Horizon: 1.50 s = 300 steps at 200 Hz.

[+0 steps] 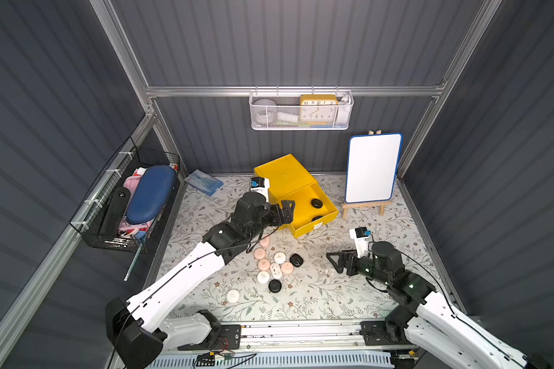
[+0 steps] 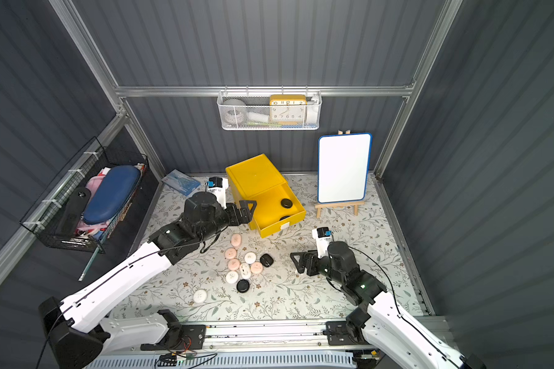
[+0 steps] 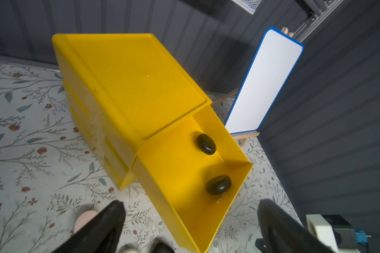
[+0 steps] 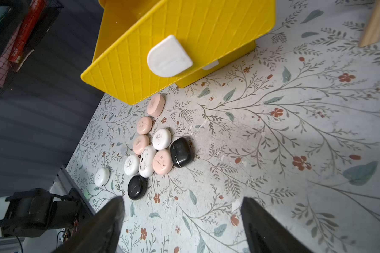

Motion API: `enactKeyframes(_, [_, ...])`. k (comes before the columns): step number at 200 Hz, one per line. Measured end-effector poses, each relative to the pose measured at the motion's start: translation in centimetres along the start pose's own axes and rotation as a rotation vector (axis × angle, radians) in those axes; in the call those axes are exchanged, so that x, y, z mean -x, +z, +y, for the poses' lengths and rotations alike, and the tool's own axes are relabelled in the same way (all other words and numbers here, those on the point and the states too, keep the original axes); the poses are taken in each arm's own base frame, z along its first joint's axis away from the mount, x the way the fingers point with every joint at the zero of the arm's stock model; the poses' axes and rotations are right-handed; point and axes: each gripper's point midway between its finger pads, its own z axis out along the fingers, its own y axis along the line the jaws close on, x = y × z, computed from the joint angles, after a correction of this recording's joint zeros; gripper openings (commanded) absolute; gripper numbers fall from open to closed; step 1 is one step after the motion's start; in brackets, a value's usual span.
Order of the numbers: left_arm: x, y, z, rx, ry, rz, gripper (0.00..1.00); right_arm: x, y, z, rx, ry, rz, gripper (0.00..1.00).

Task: Put the bluetooth earphones in the drawer according to color
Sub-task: Place the bluetooth earphone in the drawer, then pick up the Bluetooth earphone from the center of the board.

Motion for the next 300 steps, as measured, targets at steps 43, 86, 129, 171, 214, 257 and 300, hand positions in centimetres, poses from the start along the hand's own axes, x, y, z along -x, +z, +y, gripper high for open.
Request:
enactKeyframes(43, [-5.6, -0.5, 4.1, 0.088, -0.055, 0.076, 0.99, -2.5, 2.1, 1.9, 0.008, -0.141, 0.05, 0.83])
enactKeyframes(86, [-9.4, -0.3, 6.7, 0.136, -0.106, 0.129, 0.99, -4.1, 5.3, 1.5, -0.057, -0.25, 0.078, 0.81])
enactKeyframes(129, [-11.6, -0.2, 8.7, 0.173, -0.143, 0.155, 0.99, -6.5, 8.7, -0.2, -0.144, -0.332, 0.125, 0.77])
enactKeyframes(171, [-11.0, -0.4, 9.1, 0.175, -0.166, 0.129, 0.99, -9.1, 11.4, -2.2, -0.202, -0.38, 0.177, 0.74])
enactKeyframes(214, [-10.4, -0.6, 9.3, 0.174, -0.176, 0.107, 0.99, -9.1, 13.6, -2.2, -0.225, -0.413, 0.149, 0.73])
enactKeyframes(257, [-10.6, -0.6, 9.7, 0.182, -0.182, 0.108, 0.99, -8.3, 15.9, -1.8, -0.237, -0.456, 0.092, 0.72])
enactKeyframes(300, [-10.5, -0.6, 9.9, 0.185, -0.186, 0.106, 0.99, -8.0, 17.3, -1.2, -0.247, -0.506, 0.058, 0.78])
